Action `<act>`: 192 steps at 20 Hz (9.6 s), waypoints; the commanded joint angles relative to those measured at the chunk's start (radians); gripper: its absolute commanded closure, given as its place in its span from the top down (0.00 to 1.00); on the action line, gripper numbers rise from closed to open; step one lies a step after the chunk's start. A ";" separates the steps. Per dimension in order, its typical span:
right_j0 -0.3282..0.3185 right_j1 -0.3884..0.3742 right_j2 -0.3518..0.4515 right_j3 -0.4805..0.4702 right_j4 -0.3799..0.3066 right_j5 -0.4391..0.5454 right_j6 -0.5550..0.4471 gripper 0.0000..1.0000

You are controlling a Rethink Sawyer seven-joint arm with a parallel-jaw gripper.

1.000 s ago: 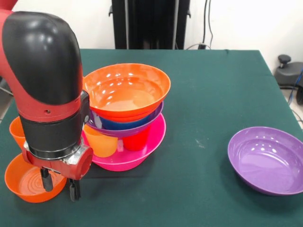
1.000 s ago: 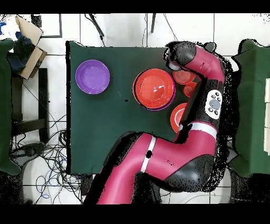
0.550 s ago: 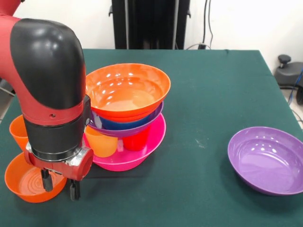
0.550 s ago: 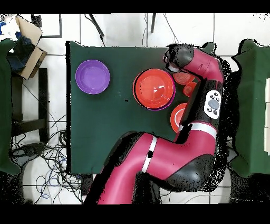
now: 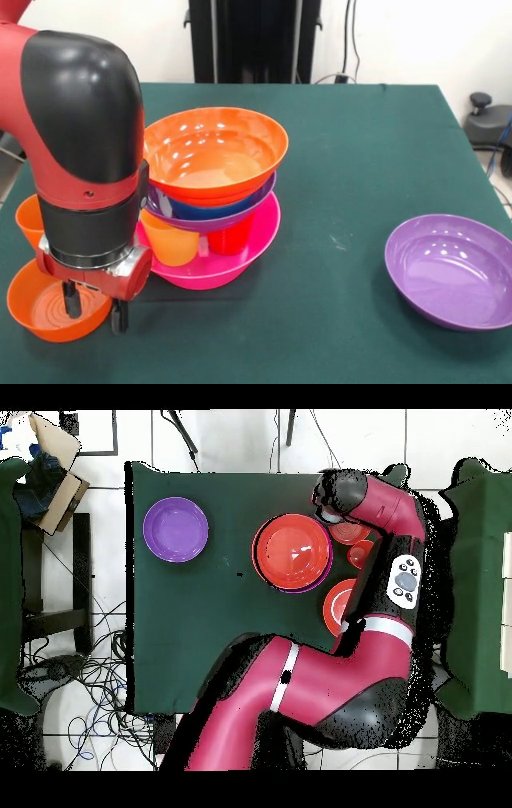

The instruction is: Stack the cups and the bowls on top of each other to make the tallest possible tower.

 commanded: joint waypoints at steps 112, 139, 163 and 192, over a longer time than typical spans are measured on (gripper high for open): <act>0.031 -0.587 0.083 0.321 -0.052 0.440 -0.092 0.00; 0.200 -0.694 0.072 0.586 -0.031 0.192 0.182 0.00; 0.271 -0.630 0.019 0.699 -0.062 -0.054 0.266 0.00; 0.354 -0.538 -0.072 0.706 -0.044 -0.066 0.319 0.00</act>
